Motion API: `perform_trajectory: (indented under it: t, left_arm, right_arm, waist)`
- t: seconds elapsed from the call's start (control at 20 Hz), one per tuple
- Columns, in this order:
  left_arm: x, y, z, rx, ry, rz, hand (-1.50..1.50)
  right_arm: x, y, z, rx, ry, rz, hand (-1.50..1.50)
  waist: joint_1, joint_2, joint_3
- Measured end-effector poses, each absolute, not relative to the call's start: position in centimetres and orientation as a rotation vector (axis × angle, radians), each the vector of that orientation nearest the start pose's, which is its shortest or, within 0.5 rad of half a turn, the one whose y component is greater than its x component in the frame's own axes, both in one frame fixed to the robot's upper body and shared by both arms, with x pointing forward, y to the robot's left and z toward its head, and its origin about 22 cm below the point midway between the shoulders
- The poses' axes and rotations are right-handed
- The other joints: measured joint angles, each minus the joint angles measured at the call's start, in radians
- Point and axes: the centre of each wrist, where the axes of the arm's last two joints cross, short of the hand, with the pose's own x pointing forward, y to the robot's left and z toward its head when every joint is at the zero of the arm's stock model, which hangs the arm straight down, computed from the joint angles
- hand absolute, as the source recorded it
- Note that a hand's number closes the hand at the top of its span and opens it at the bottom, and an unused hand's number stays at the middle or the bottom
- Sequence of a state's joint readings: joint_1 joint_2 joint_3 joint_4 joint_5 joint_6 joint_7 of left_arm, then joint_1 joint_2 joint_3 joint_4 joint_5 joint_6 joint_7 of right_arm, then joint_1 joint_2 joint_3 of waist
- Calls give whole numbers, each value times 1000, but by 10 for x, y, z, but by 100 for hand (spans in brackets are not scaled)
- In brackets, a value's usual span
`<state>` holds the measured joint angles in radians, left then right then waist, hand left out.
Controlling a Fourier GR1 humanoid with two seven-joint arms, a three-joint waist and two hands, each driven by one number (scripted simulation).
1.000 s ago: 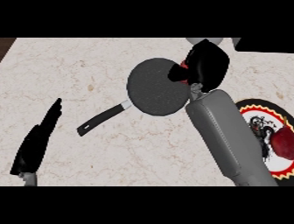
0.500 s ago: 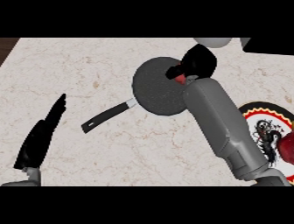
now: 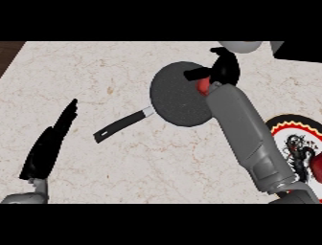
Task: Pick the bell pepper from the plate and place it in the pan
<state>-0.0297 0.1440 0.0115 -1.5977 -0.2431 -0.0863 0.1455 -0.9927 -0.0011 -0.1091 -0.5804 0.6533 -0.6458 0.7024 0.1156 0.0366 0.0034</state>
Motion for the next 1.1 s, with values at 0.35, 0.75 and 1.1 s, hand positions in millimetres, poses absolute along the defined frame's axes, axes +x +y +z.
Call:
perform_trajectory:
  t: [0.35, 0.75, 1.1]
  left_arm:
    - [245, 263, 15, 272, -1425, -337, 0]
    - [236, 274, 12, 312, -1398, -295, 0]
    - [219, 284, 5, 344, -1374, -247, 0]
  right_arm:
    - [435, -117, 74, -882, -1266, -219, -150]
    - [427, -138, 55, -957, -1293, -476, -150]
    - [386, -165, 22, -1000, -1339, -538, -150]
  waist:
    - [-17, -6, -1]
    - [-68, -25, -2]
    - [-122, -45, -4]
